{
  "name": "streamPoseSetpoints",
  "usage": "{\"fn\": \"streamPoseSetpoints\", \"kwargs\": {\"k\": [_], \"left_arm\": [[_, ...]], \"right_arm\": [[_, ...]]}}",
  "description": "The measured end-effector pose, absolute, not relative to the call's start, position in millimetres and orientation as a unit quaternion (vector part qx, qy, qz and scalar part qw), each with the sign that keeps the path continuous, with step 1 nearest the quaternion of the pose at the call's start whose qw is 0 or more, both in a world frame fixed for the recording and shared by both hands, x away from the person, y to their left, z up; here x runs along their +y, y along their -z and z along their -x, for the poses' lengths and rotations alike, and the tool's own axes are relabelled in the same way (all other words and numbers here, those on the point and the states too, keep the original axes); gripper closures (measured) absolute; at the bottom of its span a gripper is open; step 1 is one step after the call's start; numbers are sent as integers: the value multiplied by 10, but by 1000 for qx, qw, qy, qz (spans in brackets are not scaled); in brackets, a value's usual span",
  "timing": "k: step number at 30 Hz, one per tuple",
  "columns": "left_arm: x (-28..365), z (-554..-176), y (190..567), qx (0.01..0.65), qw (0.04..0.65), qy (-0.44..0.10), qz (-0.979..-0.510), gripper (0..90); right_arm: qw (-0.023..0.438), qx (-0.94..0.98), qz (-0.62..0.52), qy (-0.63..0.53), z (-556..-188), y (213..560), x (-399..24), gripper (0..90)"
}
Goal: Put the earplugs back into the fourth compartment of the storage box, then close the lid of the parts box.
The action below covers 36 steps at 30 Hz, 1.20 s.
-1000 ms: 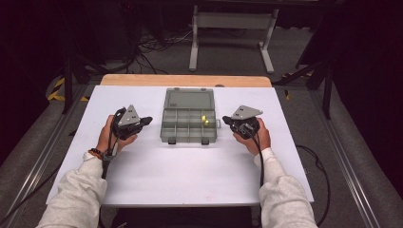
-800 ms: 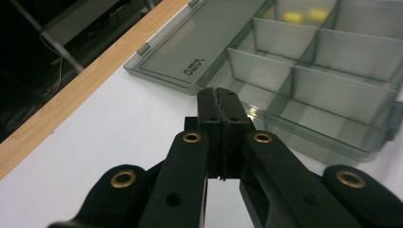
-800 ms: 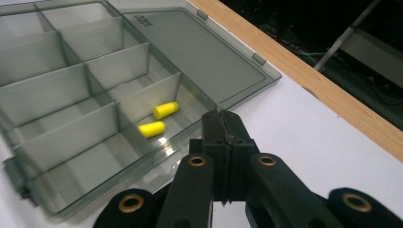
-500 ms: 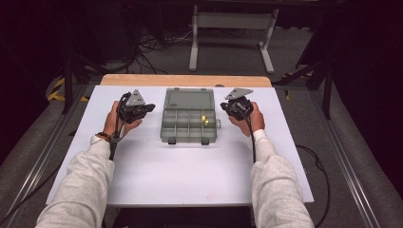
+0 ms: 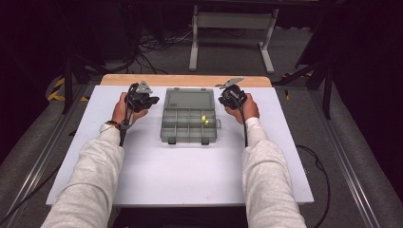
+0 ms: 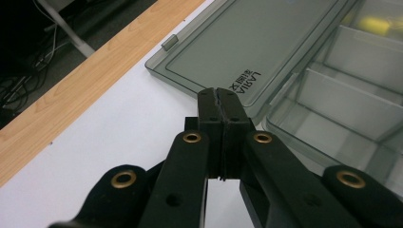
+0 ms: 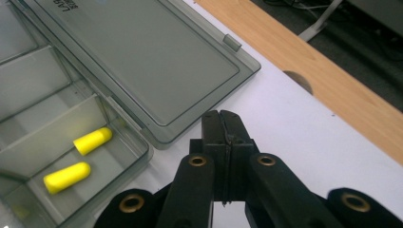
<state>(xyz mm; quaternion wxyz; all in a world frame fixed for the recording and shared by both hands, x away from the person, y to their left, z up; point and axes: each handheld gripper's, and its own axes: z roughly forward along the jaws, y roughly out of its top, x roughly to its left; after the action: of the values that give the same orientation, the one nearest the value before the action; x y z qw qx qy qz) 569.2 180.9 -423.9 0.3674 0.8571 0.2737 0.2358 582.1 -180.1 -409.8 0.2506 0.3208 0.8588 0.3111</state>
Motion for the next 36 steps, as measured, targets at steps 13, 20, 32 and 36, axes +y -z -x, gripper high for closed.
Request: {"fn": "streamPoseSetpoints", "kwargs": {"k": [13,20,32,36], "left_arm": [[1614,-5923,4543,297,322,-216,-872,900],[1648,-5989,4661,296,316,-201,-878,900],[1620,-6062,4680,299,328,-203,-873,898],[1595,-6083,4678,304,326,-205,-871,898]], "right_arm": [[225,885,-324,-247,-6064,4423,-1691,900],[214,890,-316,-250,-6149,4483,-1652,900],[199,905,-282,-248,-6209,4473,-1672,900],[204,903,-275,-261,-6232,4491,-1669,900]]}}
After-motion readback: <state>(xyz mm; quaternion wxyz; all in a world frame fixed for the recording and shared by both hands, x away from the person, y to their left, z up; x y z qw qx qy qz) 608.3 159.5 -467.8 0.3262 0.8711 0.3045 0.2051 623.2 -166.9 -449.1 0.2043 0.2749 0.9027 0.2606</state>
